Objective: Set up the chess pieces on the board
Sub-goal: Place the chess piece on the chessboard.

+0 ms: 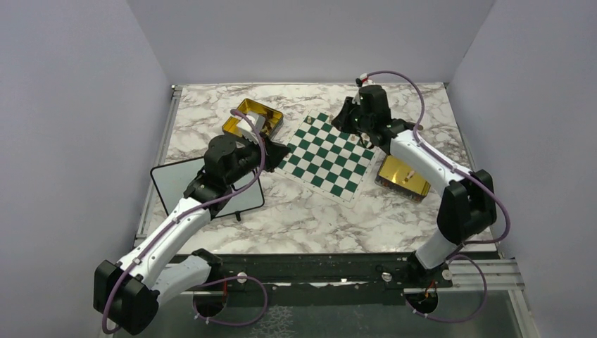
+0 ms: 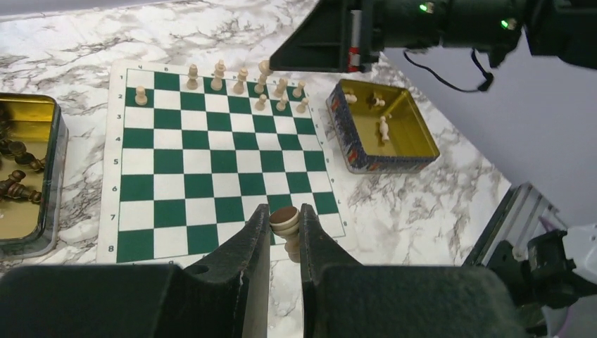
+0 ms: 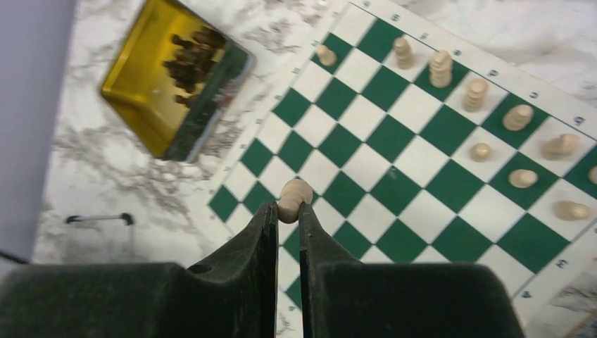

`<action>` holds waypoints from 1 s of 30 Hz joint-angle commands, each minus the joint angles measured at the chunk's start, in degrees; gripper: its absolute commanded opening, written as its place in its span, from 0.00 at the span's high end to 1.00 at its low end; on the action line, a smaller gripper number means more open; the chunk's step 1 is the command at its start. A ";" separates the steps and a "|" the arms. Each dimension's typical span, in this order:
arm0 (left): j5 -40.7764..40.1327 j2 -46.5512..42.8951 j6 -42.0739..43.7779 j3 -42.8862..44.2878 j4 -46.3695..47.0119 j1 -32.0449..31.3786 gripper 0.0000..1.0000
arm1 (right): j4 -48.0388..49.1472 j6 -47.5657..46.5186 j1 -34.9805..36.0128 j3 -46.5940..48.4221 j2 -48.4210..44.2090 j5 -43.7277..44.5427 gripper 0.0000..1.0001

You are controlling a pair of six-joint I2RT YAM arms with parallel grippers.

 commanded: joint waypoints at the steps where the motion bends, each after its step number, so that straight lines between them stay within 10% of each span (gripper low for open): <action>1: 0.94 -1.47 7.81 0.29 -5.38 -1.91 1.00 | -12.13 -6.81 -1.28 5.67 6.31 7.42 0.87; 30: 0.85 -3.52 10.51 0.22 -6.81 -3.28 1.00 | -19.72 -6.88 -5.73 24.03 29.81 8.52 0.87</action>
